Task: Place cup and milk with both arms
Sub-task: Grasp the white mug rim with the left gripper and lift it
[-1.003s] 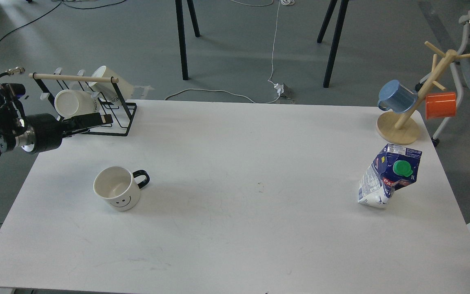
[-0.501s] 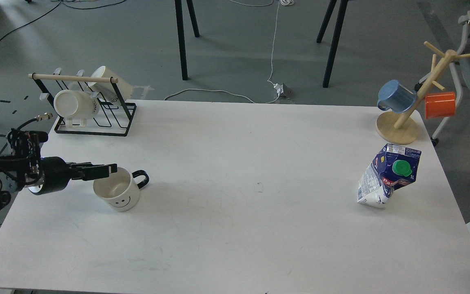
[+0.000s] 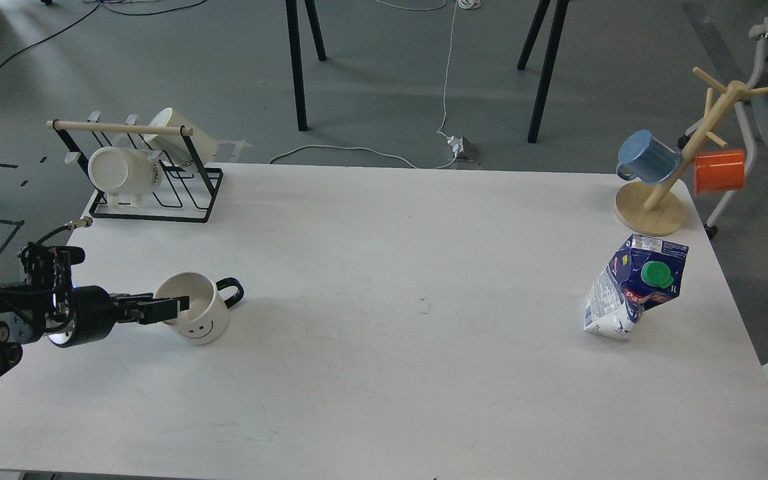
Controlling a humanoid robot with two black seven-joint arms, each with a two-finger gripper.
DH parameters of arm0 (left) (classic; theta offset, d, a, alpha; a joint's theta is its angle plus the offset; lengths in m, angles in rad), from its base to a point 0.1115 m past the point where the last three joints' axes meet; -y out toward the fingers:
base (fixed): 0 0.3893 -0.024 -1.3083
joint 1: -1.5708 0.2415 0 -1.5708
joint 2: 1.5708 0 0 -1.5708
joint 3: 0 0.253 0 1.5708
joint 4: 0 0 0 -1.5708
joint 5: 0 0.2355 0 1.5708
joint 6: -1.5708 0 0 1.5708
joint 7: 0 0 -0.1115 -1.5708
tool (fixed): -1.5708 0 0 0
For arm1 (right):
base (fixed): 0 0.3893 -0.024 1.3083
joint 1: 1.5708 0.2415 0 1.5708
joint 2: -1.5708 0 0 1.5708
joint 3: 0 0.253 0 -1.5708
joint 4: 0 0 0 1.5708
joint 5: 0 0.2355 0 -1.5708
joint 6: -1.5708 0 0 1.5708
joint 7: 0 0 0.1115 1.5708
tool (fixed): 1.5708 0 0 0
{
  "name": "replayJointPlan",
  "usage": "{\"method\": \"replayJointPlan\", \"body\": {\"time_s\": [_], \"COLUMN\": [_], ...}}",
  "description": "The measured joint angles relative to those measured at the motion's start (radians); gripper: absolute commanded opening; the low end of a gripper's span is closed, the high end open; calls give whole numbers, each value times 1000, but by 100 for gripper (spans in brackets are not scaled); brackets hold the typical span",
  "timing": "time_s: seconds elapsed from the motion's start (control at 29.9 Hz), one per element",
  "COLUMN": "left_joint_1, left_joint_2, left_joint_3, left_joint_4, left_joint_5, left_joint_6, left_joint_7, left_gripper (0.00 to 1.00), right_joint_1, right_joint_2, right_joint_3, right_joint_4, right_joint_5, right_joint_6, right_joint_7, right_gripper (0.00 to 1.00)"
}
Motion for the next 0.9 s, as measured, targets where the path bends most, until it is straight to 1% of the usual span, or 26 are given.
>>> {"method": "replayJointPlan", "body": {"time_s": [0.03, 0.07, 0.37, 0.5, 0.6, 0.7, 0.84, 0.9], "left_joint_1": [0, 0, -5, -20, -54, -107, -187, -207], "left_joint_2": [-5, -12, -22, -20, -25, -47, -165, -228], "left_joint_3": [0, 0, 3, -2, -4, -4, -1, 1], "left_joint_4": [2, 6, 15, 2, -17, -30, -19, 1], "left_joint_5": [-1, -1, 0, 0, 0, -2, -4, -1], "left_joint_6": [2, 5, 22, 22, 13, -15, -104, -133], "left_joint_7": [0, 0, 0, 0, 0, 0, 0, 0], "left_gripper": [5, 3, 1, 1, 1, 1, 1, 1], "right_joint_1": [-1, -1, -9, -11, -12, -13, -15, -17], "right_joint_2": [0, 0, 0, 0, 0, 0, -1, -4], "right_joint_3": [0, 0, 0, 0, 0, 1, 4, 4], "right_joint_4": [0, 0, 2, 2, 2, 2, 1, 0], "right_joint_5": [0, 0, 0, 0, 1, 2, 4, 5], "right_joint_6": [0, 0, 0, 0, 0, 0, 0, 0], "right_joint_7": [0, 0, 0, 0, 0, 0, 0, 0], "right_gripper": [98, 98, 98, 98, 98, 98, 98, 98]}}
